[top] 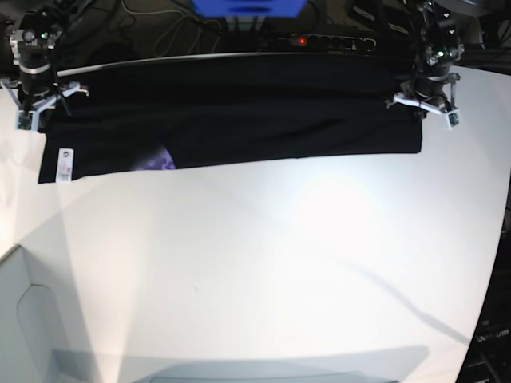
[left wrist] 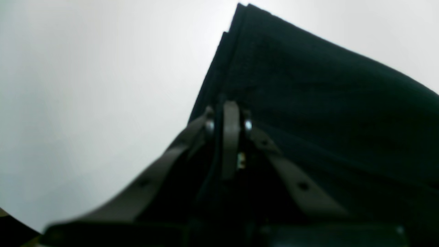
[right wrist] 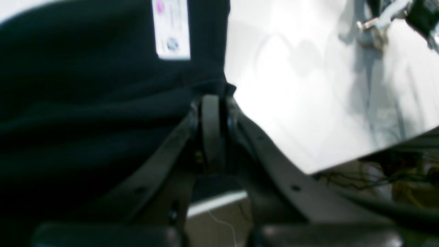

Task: Fold the T-shirt properly
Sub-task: 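Hold the strip ends with both grippers and regrasp the fabric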

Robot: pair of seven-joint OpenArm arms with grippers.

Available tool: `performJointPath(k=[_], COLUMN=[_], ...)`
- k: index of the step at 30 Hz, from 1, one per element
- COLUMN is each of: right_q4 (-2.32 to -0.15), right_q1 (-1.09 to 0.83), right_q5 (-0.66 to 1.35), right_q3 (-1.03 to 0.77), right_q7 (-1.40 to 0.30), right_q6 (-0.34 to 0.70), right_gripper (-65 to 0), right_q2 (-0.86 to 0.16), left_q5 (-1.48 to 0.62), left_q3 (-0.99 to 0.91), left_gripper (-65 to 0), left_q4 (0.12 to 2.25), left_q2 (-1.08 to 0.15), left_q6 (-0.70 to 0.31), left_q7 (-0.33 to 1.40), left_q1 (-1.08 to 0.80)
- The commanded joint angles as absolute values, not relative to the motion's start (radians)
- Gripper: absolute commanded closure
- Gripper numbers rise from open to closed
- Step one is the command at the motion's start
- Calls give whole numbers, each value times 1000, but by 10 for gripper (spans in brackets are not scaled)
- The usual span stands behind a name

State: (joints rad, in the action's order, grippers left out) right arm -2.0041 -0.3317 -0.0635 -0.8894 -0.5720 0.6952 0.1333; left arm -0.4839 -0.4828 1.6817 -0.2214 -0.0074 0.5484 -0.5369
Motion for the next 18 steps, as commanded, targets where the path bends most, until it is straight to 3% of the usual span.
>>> performJointPath(k=[1, 14, 18], right_q4=[-2003, -1811, -1801], right_q1=[-320, -323, -323], right_q5=[-59, -74, -131], right_q3=[-894, -894, -894], right_q7=[-550, -550, -550], right_q6=[698, 698, 698], right_gripper=[0, -1, -99], right_q2=[125, 35, 30], left_q5=[-476, -476, -478], left_q3=[-486, -486, -486], left_gripper=[0, 0, 0], left_q4=[1682, 1681, 1682], left_q2=[-229, -228, -228], left_q6=[-5, -5, -5], left_q7=[572, 570, 573], left_q1=[-544, -544, -544])
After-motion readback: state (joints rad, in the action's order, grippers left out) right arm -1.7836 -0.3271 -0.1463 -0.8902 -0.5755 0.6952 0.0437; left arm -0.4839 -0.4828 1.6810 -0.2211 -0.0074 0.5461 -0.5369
